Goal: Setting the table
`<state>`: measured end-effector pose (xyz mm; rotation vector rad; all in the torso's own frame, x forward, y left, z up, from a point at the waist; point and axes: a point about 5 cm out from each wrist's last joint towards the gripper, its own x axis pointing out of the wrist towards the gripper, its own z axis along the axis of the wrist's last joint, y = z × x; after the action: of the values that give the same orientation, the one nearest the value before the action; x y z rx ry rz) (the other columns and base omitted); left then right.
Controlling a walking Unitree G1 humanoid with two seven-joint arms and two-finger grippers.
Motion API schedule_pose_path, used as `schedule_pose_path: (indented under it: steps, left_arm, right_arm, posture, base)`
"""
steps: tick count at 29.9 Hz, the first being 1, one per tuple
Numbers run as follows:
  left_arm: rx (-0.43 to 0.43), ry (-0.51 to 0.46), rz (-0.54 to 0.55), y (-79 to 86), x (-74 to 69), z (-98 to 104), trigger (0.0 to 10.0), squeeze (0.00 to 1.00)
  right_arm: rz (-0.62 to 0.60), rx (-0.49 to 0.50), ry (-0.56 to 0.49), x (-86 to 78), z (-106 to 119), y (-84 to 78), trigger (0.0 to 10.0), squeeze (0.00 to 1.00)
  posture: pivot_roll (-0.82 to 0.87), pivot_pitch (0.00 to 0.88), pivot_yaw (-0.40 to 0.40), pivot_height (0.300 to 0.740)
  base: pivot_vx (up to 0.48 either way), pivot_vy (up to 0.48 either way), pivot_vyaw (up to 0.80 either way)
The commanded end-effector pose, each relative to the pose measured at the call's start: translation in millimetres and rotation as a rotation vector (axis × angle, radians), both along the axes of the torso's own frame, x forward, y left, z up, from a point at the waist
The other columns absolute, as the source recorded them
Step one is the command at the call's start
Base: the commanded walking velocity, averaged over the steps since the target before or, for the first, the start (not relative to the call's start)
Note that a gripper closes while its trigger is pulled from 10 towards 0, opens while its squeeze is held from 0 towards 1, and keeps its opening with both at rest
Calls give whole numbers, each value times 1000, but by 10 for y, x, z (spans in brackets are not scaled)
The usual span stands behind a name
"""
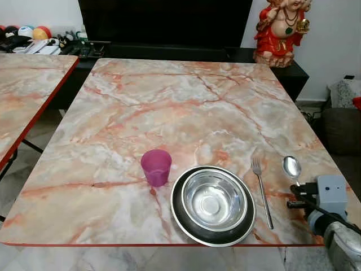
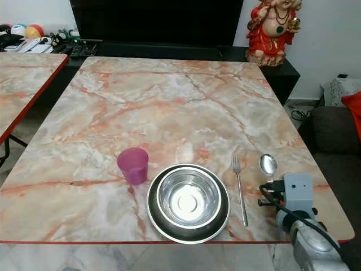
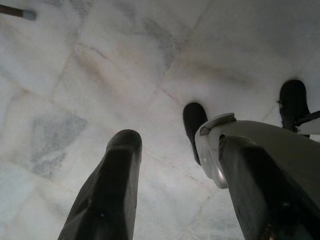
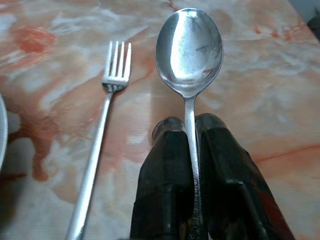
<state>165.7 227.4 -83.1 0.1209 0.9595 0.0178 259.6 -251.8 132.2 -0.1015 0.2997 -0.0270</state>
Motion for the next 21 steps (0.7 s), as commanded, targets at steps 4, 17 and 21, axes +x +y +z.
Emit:
schedule_pose_path:
  steps: [4, 17, 21]
  left_arm:
    - [-3, 37, 0, 27, -63, -26, 10000, 0]
    - [-1, 36, -8, 68, -48, -9, 10000, 0]
    - [0, 32, -10, 77, -37, -1, 10000, 0]
  right_arm:
    - [-33, 17, 18, 1, -124, -14, 10000, 0]
    - [-46, 17, 32, 1, -187, -1, 10000, 0]
    - [-20, 36, 47, -3, -210, 89, 10000, 0]
  posture:
    - [-75, 151, -9, 740]
    - [-66, 158, 10, 740]
    - [-63, 158, 15, 740]
  base:
    - [0, 0, 0]
    - [0, 0, 0]
    - [0, 0, 0]
